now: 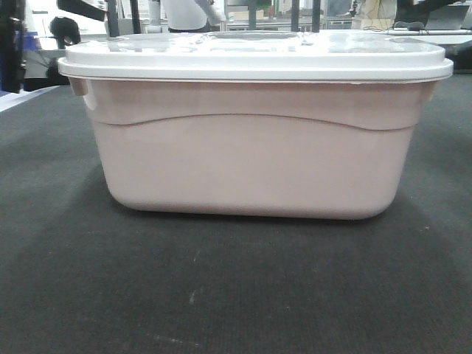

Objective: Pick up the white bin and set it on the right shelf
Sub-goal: 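Close both grippers on the lid rims at the bin's short ends, then lift the pink bin off the table with both grippers, then hold the bin with both grippers while driving toward the steel shelving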

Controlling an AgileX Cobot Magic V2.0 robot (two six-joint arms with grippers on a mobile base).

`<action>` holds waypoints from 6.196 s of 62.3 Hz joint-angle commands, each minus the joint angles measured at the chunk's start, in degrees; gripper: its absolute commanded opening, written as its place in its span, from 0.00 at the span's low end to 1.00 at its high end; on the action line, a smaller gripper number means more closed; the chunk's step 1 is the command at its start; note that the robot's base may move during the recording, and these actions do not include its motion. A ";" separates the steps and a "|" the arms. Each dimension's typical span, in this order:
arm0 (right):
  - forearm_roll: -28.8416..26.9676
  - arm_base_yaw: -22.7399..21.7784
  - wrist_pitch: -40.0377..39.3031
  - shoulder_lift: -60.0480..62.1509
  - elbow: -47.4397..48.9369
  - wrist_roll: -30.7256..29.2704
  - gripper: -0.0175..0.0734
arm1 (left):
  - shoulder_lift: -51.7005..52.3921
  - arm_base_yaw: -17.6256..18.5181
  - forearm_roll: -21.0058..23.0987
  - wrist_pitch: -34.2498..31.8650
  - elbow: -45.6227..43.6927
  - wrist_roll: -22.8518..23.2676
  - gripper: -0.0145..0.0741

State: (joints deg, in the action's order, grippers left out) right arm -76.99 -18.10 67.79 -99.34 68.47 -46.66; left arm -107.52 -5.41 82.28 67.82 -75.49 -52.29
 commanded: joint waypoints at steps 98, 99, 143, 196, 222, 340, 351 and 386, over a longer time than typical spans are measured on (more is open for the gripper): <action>-16.60 8.52 8.63 11.25 2.36 -4.13 0.26 | 11.92 5.96 9.21 7.60 -5.28 -0.21 0.03; -17.17 8.52 8.63 11.64 2.60 -4.13 0.26 | 12.65 5.96 9.21 7.60 -5.56 -0.21 0.03; -24.46 8.52 8.63 22.15 13.17 -4.13 0.26 | 27.36 10.51 9.30 7.48 -14.89 2.79 0.03; -24.48 8.52 3.07 22.33 13.32 -4.13 0.26 | 27.79 10.63 8.85 6.85 -14.89 2.79 0.03; -24.48 8.52 3.07 22.33 13.32 -4.13 0.26 | 27.79 10.63 8.85 6.85 -14.89 2.79 0.03; -24.48 8.52 3.02 21.78 13.32 -4.13 0.26 | 27.79 10.63 8.85 6.85 -14.89 2.79 0.03; -24.48 8.52 3.02 21.78 13.32 -4.13 0.26 | 27.79 10.63 8.85 6.85 -14.89 2.79 0.03; -24.48 8.52 3.07 21.78 13.32 -4.13 0.26 | 27.79 10.63 8.85 6.85 -14.89 2.79 0.03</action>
State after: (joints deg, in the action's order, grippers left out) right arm -94.75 -12.34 54.38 -80.67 79.07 -50.71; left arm -81.87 1.54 86.54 59.35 -88.55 -47.92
